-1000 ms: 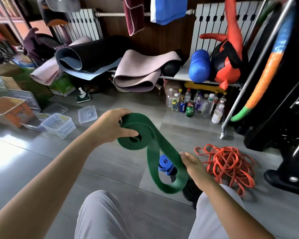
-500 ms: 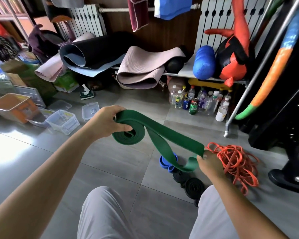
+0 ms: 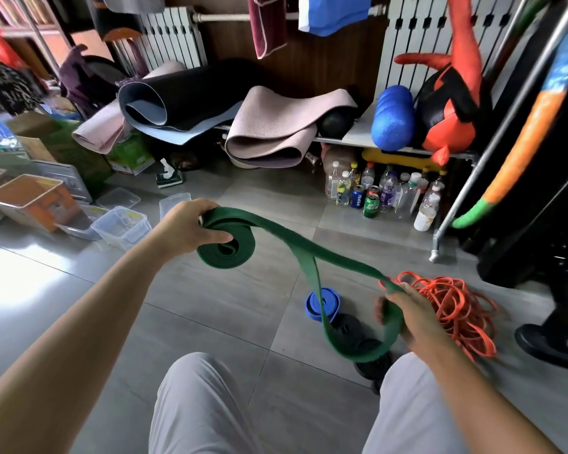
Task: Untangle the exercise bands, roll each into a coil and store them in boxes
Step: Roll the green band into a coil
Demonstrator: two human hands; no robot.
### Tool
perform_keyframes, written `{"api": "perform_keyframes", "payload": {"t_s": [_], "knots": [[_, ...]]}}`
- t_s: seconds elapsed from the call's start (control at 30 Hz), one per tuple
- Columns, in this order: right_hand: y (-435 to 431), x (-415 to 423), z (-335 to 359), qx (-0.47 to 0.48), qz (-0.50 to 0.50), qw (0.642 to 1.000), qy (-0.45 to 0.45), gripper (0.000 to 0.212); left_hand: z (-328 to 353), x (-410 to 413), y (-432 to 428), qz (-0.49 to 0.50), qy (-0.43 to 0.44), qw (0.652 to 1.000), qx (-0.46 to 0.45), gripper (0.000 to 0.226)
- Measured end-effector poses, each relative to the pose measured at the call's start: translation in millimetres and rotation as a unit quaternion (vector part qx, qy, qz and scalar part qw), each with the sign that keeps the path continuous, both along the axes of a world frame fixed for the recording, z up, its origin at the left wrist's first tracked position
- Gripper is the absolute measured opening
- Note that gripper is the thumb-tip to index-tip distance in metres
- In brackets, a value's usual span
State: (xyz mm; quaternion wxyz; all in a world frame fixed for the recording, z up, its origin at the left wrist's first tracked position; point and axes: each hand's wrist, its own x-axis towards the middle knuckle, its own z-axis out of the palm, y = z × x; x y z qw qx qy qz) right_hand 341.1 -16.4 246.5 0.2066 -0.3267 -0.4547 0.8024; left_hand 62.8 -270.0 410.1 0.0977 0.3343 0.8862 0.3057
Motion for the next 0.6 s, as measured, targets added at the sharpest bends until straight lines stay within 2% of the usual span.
{"api": "perform_keyframes", "payload": {"t_s": [0.07, 0.13, 0.2, 0.33, 0.43, 0.5, 0.6], "knots": [[2.7, 2.9, -2.9, 0.037, 0.02, 0.999, -0.016, 0.008, 0.7, -1.8, 0.0, 0.001, 0.003, 1.0, -0.005, 0.038], [6.2, 7.0, -9.1, 0.057, 0.05, 0.997, -0.033, 0.004, 1.8, -2.6, 0.3, -0.002, 0.006, 1.0, -0.011, 0.038], [6.3, 10.6, -12.5, 0.142, 0.094, 0.981, -0.097, 0.004, 2.6, -2.5, 0.3, -0.005, 0.009, 1.0, -0.019, 0.038], [-2.8, 10.5, -18.6, 0.31, 0.178, 0.903, -0.236, 0.025, 2.9, 6.7, 3.0, -0.038, 0.01, 0.998, -0.047, 0.043], [-10.8, 8.9, -27.5, 0.371, 0.238, 0.849, -0.292, 0.033, 3.6, 23.2, 9.5, -0.059, 0.003, 0.997, -0.053, 0.043], [-17.2, 6.0, -29.3, 0.373, 0.25, 0.84, -0.305, 0.036, 3.4, 35.2, 16.1, -0.075, -0.006, 0.996, -0.046, 0.043], [-28.6, -6.3, -22.4, 0.361, 0.266, 0.848, -0.281, 0.058, -0.1, 54.4, 26.9, -0.1, -0.021, 0.994, -0.045, 0.043]]}}
